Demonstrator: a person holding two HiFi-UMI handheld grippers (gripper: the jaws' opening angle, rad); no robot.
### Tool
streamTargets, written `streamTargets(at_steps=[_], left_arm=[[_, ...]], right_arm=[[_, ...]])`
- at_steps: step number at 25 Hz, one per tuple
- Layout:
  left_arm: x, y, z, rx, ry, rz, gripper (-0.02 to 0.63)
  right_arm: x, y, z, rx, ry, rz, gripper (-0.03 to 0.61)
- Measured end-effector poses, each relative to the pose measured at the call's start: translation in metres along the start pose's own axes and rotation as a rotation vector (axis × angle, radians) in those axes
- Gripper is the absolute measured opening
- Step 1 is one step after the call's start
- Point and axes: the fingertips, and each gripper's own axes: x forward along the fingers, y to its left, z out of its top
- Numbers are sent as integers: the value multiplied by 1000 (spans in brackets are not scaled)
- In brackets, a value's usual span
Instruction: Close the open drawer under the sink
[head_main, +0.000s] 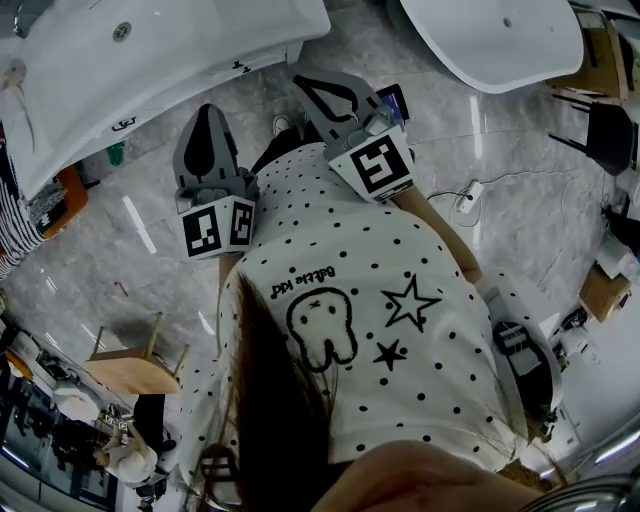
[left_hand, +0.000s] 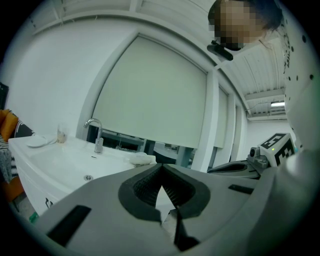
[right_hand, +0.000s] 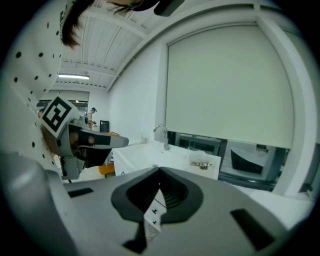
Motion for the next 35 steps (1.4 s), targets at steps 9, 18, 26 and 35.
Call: streamTargets(at_steps=[9, 18, 26, 35], left_arm=[[-2, 1, 2, -3, -5, 4, 5], [-3, 0, 1, -7, -7, 5, 5], [-4, 1, 1, -4, -10, 8, 5], [-5, 0, 0, -7, -7, 6, 5]], right_arm=[[0, 2, 1, -6, 0, 7, 12], [0, 3, 1, -16, 3, 13, 12], [0, 4, 1, -8, 2, 14, 12], [0, 4, 0, -14, 3, 16, 12]])
